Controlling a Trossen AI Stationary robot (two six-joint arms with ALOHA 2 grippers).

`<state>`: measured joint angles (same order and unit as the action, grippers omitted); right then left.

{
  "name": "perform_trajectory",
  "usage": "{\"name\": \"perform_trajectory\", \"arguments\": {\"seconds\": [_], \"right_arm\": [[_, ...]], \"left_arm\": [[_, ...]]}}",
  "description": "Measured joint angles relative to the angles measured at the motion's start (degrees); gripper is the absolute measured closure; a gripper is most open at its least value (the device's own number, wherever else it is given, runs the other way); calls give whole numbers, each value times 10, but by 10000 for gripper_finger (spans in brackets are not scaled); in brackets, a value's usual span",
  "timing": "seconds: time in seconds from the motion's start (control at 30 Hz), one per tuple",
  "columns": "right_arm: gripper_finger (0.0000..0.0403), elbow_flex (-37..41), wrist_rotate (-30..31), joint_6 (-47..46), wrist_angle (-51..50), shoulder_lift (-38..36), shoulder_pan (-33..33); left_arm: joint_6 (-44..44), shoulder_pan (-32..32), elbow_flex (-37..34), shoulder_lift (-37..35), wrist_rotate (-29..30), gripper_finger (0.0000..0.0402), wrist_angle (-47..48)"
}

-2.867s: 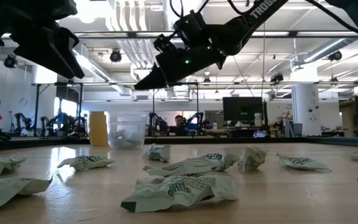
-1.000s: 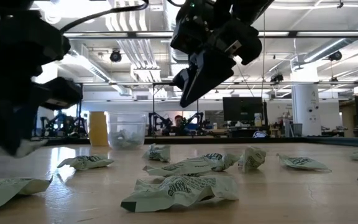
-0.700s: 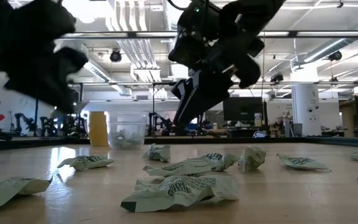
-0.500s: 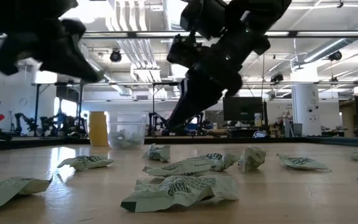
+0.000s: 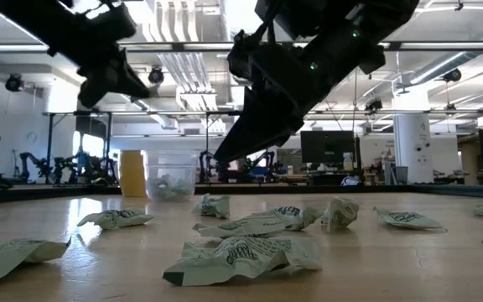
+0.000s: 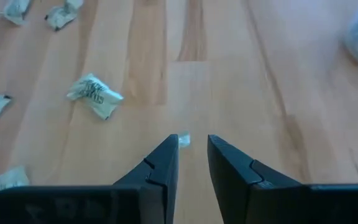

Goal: Pick and place Stevia / Truvia into bins
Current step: Put the stevia packet into the transparent container

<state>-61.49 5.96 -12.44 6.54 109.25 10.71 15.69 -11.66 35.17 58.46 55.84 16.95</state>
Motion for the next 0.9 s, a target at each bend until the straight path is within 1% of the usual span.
{"name": "perform_trajectory", "arguments": {"seconds": [0.1, 0.17, 0.3, 0.4, 0.5, 0.57, 0.67, 0.83, 0.9], "right_arm": [[325, -3, 6, 7, 1, 0, 12], [328, -5, 5, 17, 1, 0, 19], [331, -5, -19, 36, 1, 0, 27], [329, -5, -31, 53, 1, 0, 34], [325, -6, -17, 30, -1, 1, 34], [320, -7, 15, 21, 0, 1, 34], [307, -7, 59, 38, -1, 3, 43], [270, -12, 69, 36, -2, 31, 48], [255, -18, 74, 31, -3, 45, 46]], "left_arm": [[26, 57, -1, -1, -76, 402, -14], [47, 90, -3, -1, -116, 402, -32], [100, 149, -6, 6, -191, 402, -82], [117, 189, -6, 13, -244, 402, -108], [117, 219, -7, 22, -270, 402, -109], [117, 232, -10, 31, -275, 402, -112], [124, 242, -14, 52, -278, 402, -132], [138, 257, -16, 96, -313, 398, -154], [138, 265, -15, 114, -313, 388, -156]]}}
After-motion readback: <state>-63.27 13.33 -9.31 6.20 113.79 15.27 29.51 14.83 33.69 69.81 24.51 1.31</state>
